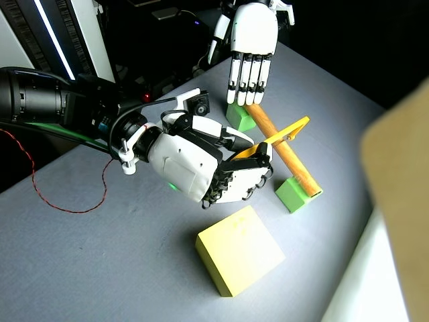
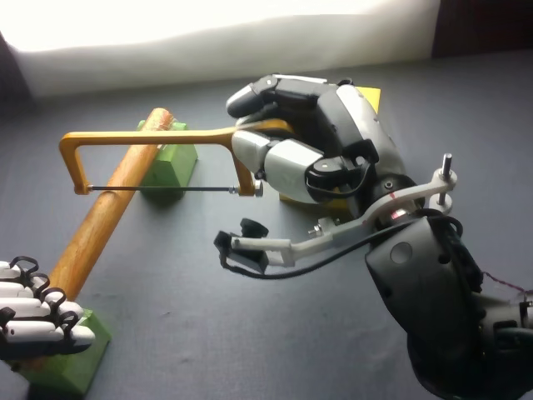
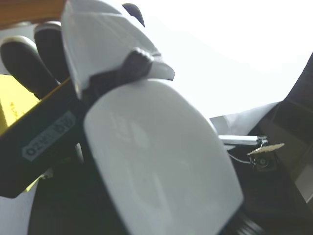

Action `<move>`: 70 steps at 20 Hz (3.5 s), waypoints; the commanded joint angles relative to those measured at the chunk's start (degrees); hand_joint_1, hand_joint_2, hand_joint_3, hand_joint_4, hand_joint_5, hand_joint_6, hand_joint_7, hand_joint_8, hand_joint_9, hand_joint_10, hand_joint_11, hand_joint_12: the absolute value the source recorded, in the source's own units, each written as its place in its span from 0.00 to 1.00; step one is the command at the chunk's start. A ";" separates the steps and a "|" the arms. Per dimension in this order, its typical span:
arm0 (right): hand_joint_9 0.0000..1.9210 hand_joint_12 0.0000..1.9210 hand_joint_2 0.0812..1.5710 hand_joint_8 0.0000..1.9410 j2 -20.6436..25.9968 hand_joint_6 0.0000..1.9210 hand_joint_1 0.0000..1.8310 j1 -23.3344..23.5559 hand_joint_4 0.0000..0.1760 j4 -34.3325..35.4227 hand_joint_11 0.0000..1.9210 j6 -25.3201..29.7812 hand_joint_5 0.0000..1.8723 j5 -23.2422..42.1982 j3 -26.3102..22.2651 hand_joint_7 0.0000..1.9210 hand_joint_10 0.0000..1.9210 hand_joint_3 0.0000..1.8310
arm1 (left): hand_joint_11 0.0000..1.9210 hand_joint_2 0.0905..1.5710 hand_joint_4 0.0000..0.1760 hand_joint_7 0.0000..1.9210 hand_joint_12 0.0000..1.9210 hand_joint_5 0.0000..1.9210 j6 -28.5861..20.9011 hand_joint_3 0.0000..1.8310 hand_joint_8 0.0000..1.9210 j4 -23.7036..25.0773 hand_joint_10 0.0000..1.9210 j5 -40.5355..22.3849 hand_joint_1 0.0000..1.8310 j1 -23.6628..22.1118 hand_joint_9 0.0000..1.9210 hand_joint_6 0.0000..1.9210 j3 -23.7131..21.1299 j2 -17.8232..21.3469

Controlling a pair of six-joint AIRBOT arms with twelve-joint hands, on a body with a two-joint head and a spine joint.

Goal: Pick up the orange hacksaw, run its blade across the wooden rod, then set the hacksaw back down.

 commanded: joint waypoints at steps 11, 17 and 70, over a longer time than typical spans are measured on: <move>0.48 0.74 0.72 0.56 -4.25 0.55 0.75 0.62 0.00 -3.38 0.40 -2.52 0.44 0.50 2.02 0.47 0.70 0.00 | 0.00 0.82 0.00 0.06 0.22 0.07 -0.02 0.00 0.00 -1.34 0.00 -2.35 0.11 -0.82 0.06 0.00 0.16 -0.42; 0.48 0.74 0.72 0.56 -8.26 0.56 0.75 1.75 0.00 -3.39 0.40 -3.15 0.42 -2.98 5.92 0.47 0.70 0.00 | 0.00 0.82 0.00 0.06 0.20 0.06 -0.02 0.00 0.00 -1.33 0.00 -2.35 0.09 -0.89 0.06 0.00 0.12 -0.46; 0.48 0.74 0.71 0.56 11.97 0.53 0.75 -19.70 0.00 -14.51 0.41 1.00 0.44 11.76 -9.55 0.48 0.70 0.00 | 0.00 0.83 0.00 0.06 0.24 0.07 -0.02 0.00 0.00 -1.18 0.00 -2.29 0.09 0.16 0.06 0.00 -0.35 -1.01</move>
